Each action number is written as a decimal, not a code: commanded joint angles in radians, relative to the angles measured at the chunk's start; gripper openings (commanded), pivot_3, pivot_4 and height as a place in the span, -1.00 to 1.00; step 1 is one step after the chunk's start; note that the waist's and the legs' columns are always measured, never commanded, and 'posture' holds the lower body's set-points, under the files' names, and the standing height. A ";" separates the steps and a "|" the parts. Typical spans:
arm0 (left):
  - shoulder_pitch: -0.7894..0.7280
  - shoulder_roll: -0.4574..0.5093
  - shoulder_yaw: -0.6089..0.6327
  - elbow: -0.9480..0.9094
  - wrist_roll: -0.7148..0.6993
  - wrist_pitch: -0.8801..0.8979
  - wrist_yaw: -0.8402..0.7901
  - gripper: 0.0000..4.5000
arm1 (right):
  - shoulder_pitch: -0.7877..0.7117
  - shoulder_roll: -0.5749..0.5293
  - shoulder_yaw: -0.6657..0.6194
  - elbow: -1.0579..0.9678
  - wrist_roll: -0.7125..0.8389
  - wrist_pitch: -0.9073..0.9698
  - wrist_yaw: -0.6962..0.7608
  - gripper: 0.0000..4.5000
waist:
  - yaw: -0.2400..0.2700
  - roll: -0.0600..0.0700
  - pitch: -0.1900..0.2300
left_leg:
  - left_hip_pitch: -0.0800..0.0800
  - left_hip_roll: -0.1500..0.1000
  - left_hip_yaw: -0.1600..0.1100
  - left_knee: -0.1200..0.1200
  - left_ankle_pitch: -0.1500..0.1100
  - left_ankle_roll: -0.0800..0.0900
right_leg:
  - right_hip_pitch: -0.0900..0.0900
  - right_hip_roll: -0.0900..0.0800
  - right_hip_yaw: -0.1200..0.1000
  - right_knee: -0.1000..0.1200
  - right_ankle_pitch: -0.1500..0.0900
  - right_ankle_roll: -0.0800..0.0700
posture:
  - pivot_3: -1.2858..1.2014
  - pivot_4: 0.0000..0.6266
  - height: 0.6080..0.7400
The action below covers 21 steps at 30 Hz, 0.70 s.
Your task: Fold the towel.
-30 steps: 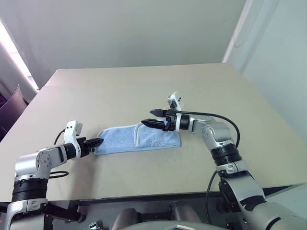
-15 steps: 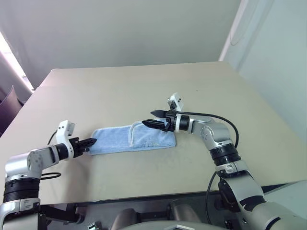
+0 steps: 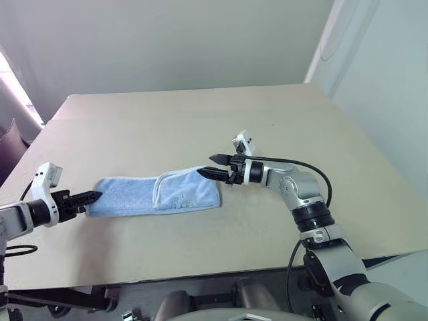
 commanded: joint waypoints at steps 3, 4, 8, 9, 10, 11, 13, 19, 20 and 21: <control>-0.064 0.016 -0.025 -0.092 -0.058 0.082 -0.011 -1.00 | -0.027 0.000 -0.031 0.004 0.024 0.011 0.002 1.00 | -0.002 0.000 0.000 | 0.000 -0.001 0.000 0.000 0.000 0.000 | 0.000 -0.001 0.000 0.000 0.000 0.000 | 0.03 -1.00 1.00; -0.072 0.010 -0.034 -0.098 -0.062 0.091 -0.010 -1.00 | -0.026 -0.002 -0.037 0.002 0.030 0.018 0.002 1.00 | -0.002 0.000 0.000 | 0.000 -0.001 0.000 -0.001 0.000 0.000 | 0.000 -0.001 0.000 0.000 0.000 0.000 | 0.03 -1.00 1.00; -0.164 -0.037 -0.081 -0.105 -0.103 0.162 0.005 -1.00 | 0.003 -0.030 -0.054 -0.036 0.043 0.028 0.014 1.00 | 0.001 0.000 0.000 | 0.000 -0.001 0.000 0.000 0.000 0.000 | 0.000 -0.001 0.000 0.000 0.000 0.000 | 0.03 -1.00 1.00; -0.199 -0.060 -0.098 -0.099 -0.115 0.192 0.014 -1.00 | 0.014 -0.040 -0.057 -0.052 0.048 0.031 0.019 1.00 | 0.000 0.000 0.000 | 0.000 -0.001 0.000 0.000 0.000 0.000 | 0.000 -0.001 0.000 0.000 0.000 0.000 | 0.03 -1.00 1.00; -0.225 -0.077 -0.116 -0.096 -0.118 0.207 0.022 -1.00 | 0.024 -0.048 -0.060 -0.064 0.052 0.037 0.024 1.00 | 0.002 0.000 0.000 | 0.000 -0.001 0.000 0.000 0.000 0.000 | 0.000 0.000 0.000 0.000 0.000 0.000 | 0.03 -1.00 1.00; -0.255 -0.098 -0.140 -0.088 -0.112 0.216 0.035 -1.00 | 0.037 -0.058 -0.062 -0.081 0.056 0.043 0.027 1.00 | 0.003 0.000 0.000 | 0.000 -0.001 -0.001 0.000 0.000 0.000 | 0.001 0.000 -0.001 0.000 0.000 0.000 | 0.03 -1.00 1.00; -0.320 -0.144 -0.174 -0.064 -0.110 0.236 0.056 -1.00 | 0.062 -0.077 -0.066 -0.110 0.057 0.054 0.021 1.00 | 0.003 0.000 0.000 | 0.000 -0.002 -0.001 0.000 0.000 0.000 | 0.001 0.000 -0.001 0.000 0.000 0.001 | 0.03 -1.00 1.00; -0.491 -0.268 -0.281 0.035 -0.071 0.239 0.101 -1.00 | 0.107 -0.099 -0.102 -0.159 0.070 0.082 -0.021 1.00 | 0.000 0.000 0.000 | 0.001 -0.002 0.000 0.000 0.000 0.000 | 0.001 0.004 0.001 0.001 0.000 0.001 | 0.03 -1.00 1.00; -0.524 -0.293 -0.299 0.063 -0.061 0.236 0.109 -1.00 | 0.112 -0.101 -0.109 -0.167 0.073 0.085 -0.029 1.00 | 0.001 0.000 0.000 | 0.001 -0.002 0.000 0.001 0.000 0.000 | 0.001 0.004 0.000 0.001 0.000 0.001 | 0.03 -1.00 1.00; -0.553 -0.315 -0.328 0.087 -0.044 0.223 0.109 -1.00 | 0.117 -0.103 -0.115 -0.172 0.074 0.088 -0.039 1.00 | 0.001 0.000 0.000 | 0.001 -0.002 -0.001 0.001 0.000 0.000 | 0.001 0.005 0.000 0.001 0.000 0.001 | 0.03 -1.00 1.00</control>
